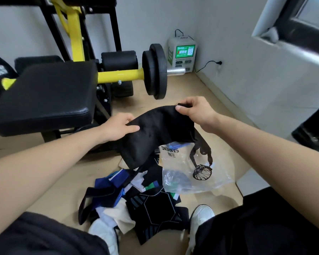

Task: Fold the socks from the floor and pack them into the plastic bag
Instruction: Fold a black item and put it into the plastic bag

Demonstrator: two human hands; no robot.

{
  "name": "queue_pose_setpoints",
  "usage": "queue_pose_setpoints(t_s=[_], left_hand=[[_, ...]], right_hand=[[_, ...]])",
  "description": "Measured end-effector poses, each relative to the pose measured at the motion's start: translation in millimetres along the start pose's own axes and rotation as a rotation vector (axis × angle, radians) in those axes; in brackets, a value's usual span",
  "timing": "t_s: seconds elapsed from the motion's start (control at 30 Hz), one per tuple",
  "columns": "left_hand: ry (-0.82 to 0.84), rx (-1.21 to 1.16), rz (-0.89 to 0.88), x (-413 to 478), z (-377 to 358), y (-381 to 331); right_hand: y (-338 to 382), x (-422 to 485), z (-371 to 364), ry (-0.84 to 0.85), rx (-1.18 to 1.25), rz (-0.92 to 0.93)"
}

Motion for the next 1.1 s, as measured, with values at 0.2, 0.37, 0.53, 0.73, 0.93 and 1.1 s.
queue_pose_setpoints(t_s=[0.2,0.37,0.53,0.73,0.93,1.1], left_hand=[[-0.108,-0.120,-0.017,-12.7,8.4,-46.1],[-0.188,-0.169,-0.023,-26.1,16.1,-69.5],[-0.257,-0.240,0.023,-42.9,6.3,-85.5],[-0.166,-0.459,0.123,-75.3,-19.2,-111.6],[-0.073,-0.651,0.194,-110.0,-41.1,-116.9],[-0.254,-0.685,0.198,-132.9,-47.7,-113.0]], right_hand=[[16.4,-21.4,17.1,-0.140,-0.019,-0.003],[26.4,-46.2,18.9,-0.143,-0.013,-0.017],[36.4,-78.7,7.5,-0.168,-0.025,0.065],[34.2,-121.0,-0.2,-0.203,0.132,0.048],[23.5,-136.3,6.4,-0.241,0.232,-0.032],[23.8,-140.0,5.7,-0.149,0.364,-0.091]])
Point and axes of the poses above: each hand's wrist, its own x-axis towards the middle knuckle, its own z-axis out of the back of the hand, y = z × x, the point moved 5 cm from there along x, towards the middle knuckle, and after that the axes turned 8 degrees about -y, right-handed, at the moved point
